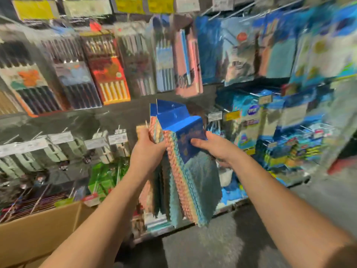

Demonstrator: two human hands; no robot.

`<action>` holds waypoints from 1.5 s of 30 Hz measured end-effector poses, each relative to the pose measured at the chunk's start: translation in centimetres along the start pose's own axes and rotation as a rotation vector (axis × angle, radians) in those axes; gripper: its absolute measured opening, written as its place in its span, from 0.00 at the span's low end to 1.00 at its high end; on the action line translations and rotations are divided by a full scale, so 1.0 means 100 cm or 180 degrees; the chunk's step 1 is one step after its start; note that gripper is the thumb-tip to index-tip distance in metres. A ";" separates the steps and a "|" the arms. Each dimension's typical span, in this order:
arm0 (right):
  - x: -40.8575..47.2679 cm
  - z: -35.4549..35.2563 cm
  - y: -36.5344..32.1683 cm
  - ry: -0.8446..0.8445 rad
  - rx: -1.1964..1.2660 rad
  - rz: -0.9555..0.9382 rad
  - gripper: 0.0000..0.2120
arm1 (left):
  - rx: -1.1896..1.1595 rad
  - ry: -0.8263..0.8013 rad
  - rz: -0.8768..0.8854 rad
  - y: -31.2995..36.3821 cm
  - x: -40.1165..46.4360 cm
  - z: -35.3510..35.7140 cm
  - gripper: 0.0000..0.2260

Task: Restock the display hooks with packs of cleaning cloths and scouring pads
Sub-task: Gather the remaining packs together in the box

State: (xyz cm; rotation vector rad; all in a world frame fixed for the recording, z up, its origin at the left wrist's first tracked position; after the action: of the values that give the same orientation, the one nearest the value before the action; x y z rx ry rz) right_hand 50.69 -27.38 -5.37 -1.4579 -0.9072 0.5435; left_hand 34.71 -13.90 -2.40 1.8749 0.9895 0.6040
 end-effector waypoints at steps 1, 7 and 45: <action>0.000 -0.019 -0.002 0.0007 0.0078 0.0028 0.30 | -0.0012 -0.0053 0.0032 0.013 0.004 0.014 0.23; 0.016 -0.143 -0.007 0.0576 0.0263 0.0071 0.49 | -0.0335 -0.0576 0.0311 0.081 0.043 0.110 0.18; 0.275 -0.669 -0.055 0.1672 -0.0094 -0.1326 0.16 | -0.1732 -0.0345 0.0833 0.354 0.195 0.427 0.28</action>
State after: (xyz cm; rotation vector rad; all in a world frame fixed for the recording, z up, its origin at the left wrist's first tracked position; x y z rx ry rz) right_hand 118.27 -46.27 12.99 -1.2965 -0.7620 -0.1605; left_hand 90.60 -28.25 8.86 1.5316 0.4465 0.8220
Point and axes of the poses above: each hand's wrist, its own x-axis towards the middle knuckle, its own z-axis out of the palm, y = z × x, the point moved 3 cm from there along x, towards the middle knuckle, and after that the axes turned 12 degrees about -z, right-handed, at the moved point
